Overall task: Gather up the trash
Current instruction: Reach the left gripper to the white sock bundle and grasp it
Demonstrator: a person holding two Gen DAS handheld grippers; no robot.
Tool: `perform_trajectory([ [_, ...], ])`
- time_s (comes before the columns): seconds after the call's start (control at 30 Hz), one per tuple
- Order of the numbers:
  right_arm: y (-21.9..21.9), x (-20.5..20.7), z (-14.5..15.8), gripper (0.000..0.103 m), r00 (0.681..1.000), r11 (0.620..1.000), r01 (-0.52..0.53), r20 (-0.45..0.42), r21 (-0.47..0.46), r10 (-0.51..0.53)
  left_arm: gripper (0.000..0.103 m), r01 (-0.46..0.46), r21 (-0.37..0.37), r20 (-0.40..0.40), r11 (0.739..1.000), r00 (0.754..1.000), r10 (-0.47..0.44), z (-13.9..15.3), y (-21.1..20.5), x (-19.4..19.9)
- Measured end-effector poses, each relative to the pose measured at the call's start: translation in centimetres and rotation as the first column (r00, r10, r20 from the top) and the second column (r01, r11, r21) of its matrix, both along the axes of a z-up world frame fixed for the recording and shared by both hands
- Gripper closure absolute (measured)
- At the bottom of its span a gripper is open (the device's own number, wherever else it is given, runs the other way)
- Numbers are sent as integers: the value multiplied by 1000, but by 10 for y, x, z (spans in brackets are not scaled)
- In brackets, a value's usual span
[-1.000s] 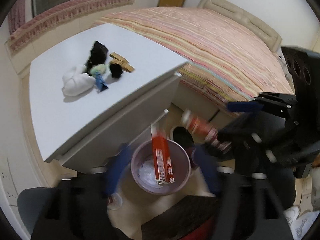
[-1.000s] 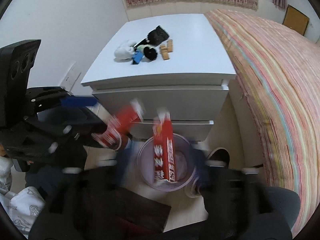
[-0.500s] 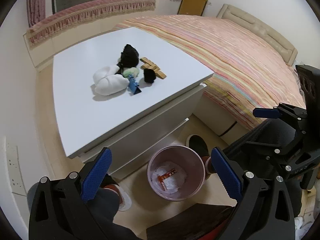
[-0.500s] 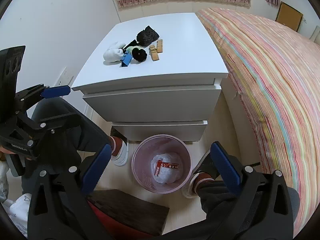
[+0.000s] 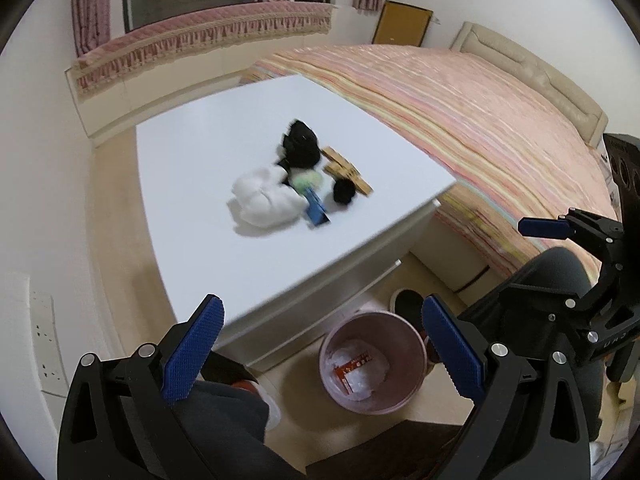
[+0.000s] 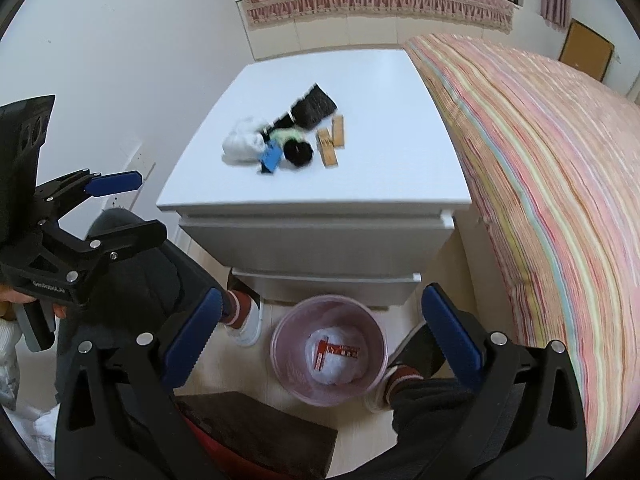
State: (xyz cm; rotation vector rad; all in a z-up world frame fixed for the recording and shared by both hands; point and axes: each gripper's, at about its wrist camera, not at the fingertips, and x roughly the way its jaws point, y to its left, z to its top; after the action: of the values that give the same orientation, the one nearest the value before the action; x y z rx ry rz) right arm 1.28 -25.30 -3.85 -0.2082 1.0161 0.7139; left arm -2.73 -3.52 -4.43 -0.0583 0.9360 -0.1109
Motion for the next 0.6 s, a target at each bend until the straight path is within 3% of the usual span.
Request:
perform_trajectory([
  [0.27, 34, 31, 10, 5, 998, 998, -59, 18, 1, 59, 8, -39, -17, -9, 999, 999, 39, 9, 25, 32],
  [0.53, 65, 63, 2, 5, 993, 993, -114, 8, 8, 114, 8, -65, -98, -68, 993, 996, 59, -5, 48, 73],
  [0.6, 73, 70, -2, 10, 991, 991, -131, -1, 5, 131, 8, -71, -115, -79, 991, 995, 63, -10, 53, 82],
])
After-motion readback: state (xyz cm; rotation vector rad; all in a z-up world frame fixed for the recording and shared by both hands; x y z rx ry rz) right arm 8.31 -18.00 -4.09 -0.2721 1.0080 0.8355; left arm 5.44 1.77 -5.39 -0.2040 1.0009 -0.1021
